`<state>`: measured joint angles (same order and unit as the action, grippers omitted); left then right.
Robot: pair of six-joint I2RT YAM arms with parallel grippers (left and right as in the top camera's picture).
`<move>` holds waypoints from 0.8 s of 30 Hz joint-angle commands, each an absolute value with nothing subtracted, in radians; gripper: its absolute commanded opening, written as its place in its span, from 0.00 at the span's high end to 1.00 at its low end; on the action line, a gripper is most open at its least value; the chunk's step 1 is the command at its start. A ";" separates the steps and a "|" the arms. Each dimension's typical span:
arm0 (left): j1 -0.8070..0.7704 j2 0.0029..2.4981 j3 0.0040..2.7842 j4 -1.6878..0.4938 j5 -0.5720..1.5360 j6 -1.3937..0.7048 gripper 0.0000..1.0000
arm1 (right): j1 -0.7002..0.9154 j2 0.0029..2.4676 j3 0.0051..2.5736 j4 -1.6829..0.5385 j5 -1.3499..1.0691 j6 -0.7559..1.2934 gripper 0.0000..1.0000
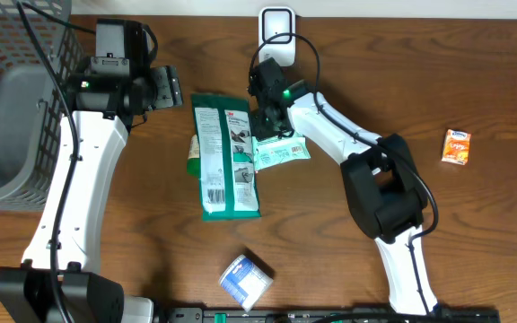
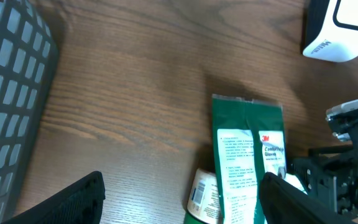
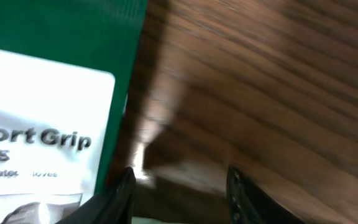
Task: Scan the item barcode
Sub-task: 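Reach the right gripper to the pale green wipes pack at center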
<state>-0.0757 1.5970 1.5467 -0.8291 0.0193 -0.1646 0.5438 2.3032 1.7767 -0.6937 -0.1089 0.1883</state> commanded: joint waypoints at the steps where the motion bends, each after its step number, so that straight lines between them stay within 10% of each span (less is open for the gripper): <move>1: -0.078 1.599 1.562 -0.830 0.007 -0.176 0.20 | 0.534 2.271 1.786 -0.696 -0.311 0.091 0.50; 18: -0.078 1.599 1.562 -0.830 0.007 -0.177 0.20 | 0.439 2.231 1.761 -0.751 -0.266 0.093 0.44; 24: -0.078 1.599 1.562 -0.830 0.007 -0.176 0.20 | 0.455 2.274 1.752 -0.796 -0.259 0.088 0.57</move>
